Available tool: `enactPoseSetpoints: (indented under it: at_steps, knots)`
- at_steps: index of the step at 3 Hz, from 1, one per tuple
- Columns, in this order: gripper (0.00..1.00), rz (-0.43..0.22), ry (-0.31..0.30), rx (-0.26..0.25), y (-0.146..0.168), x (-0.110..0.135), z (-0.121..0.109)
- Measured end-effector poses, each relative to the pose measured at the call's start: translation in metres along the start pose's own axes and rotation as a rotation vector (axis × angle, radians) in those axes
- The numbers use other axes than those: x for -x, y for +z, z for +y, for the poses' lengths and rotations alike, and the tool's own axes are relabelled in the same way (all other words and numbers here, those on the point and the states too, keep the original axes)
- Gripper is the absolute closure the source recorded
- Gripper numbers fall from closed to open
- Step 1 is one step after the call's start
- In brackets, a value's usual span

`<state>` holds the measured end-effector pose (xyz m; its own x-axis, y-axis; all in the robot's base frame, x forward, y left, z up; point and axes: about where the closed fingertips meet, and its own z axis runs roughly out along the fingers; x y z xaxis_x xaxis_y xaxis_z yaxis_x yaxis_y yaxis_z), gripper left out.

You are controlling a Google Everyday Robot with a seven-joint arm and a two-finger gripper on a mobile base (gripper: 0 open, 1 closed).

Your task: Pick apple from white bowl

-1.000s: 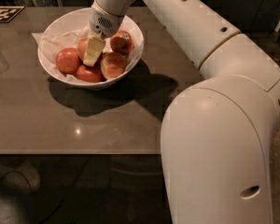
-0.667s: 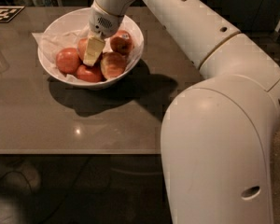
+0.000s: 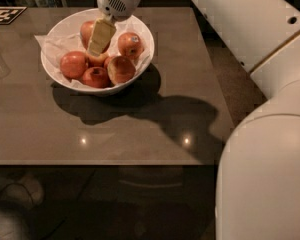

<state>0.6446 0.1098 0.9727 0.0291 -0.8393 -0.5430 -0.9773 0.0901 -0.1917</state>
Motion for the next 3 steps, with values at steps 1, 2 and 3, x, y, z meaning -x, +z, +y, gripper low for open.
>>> enactPoseSetpoints:
  at_steps: [1, 2, 3]
  knots:
    - [1.0, -0.026, -0.014, -0.063, -0.037, 0.011, 0.005]
    - [1.0, -0.059, -0.062, -0.087, -0.067, 0.028, 0.011]
    - [1.0, -0.067, -0.074, -0.093, -0.075, 0.032, 0.012]
